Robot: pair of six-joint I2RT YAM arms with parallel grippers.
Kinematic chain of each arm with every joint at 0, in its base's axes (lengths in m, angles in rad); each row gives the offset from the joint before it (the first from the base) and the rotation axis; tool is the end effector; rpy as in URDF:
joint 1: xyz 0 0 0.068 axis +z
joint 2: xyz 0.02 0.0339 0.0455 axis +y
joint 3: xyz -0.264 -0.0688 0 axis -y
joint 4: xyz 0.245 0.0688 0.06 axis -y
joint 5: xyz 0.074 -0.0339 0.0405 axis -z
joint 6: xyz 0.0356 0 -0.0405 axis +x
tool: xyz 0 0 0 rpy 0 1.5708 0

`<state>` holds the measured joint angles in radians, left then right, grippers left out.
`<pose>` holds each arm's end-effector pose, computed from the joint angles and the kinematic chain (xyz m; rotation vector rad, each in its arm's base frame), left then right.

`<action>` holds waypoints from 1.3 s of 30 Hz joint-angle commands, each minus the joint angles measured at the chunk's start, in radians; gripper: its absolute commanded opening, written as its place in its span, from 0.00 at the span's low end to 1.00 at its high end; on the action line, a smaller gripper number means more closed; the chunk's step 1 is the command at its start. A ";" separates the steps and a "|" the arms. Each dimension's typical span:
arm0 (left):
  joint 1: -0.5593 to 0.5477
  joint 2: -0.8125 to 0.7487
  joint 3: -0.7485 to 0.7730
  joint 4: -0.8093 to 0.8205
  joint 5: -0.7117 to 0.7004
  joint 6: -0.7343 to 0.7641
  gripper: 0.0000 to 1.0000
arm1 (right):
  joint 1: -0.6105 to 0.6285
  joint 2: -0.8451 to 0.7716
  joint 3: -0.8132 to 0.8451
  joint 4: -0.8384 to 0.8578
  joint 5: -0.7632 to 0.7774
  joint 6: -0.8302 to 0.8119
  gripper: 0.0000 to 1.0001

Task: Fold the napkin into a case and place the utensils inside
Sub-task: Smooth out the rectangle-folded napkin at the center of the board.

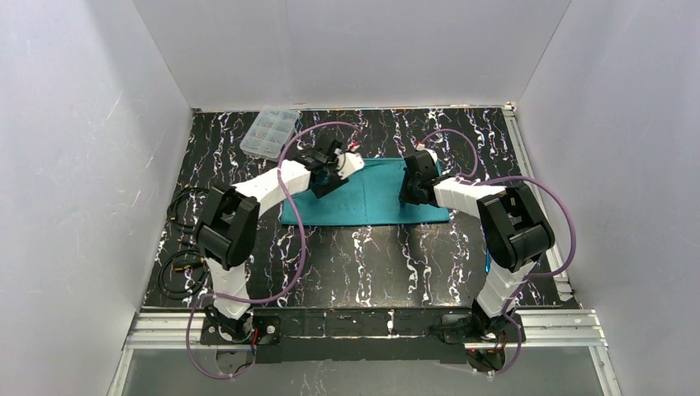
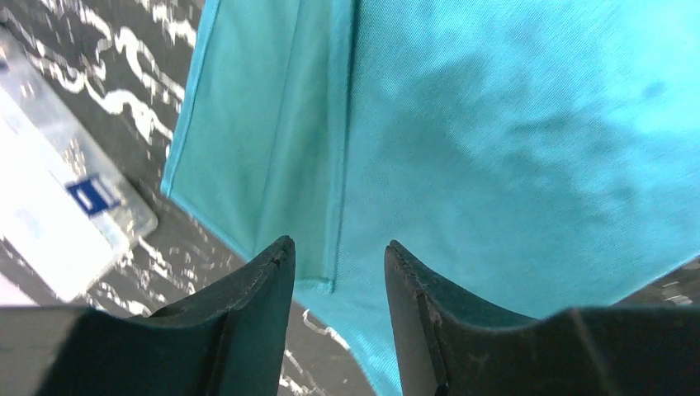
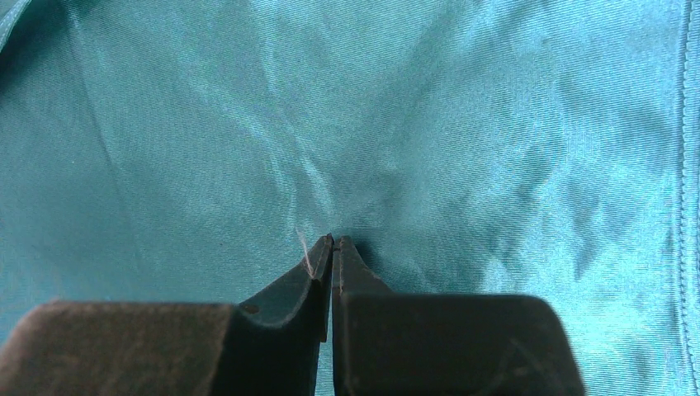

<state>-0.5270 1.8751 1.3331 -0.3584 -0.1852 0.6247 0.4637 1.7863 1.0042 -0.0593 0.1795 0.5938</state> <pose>0.3556 -0.1994 0.2050 1.2769 2.1134 0.2709 0.3295 0.1577 0.1600 0.2394 2.4009 0.2770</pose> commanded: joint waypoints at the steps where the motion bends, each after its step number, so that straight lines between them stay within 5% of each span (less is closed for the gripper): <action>1: -0.053 0.072 0.130 -0.063 0.036 -0.103 0.43 | -0.007 0.013 -0.039 -0.102 -0.005 -0.019 0.13; 10: -0.084 0.244 0.316 -0.054 0.009 -0.140 0.43 | -0.008 0.018 -0.029 -0.102 -0.012 -0.020 0.13; 39: -0.119 0.330 0.288 0.165 -0.185 -0.034 0.47 | -0.008 0.009 -0.042 -0.087 -0.022 -0.009 0.13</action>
<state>-0.6449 2.1967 1.6279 -0.2317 -0.3016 0.5377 0.4583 1.7828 0.9966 -0.0494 0.1574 0.5961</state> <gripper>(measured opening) 0.470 0.133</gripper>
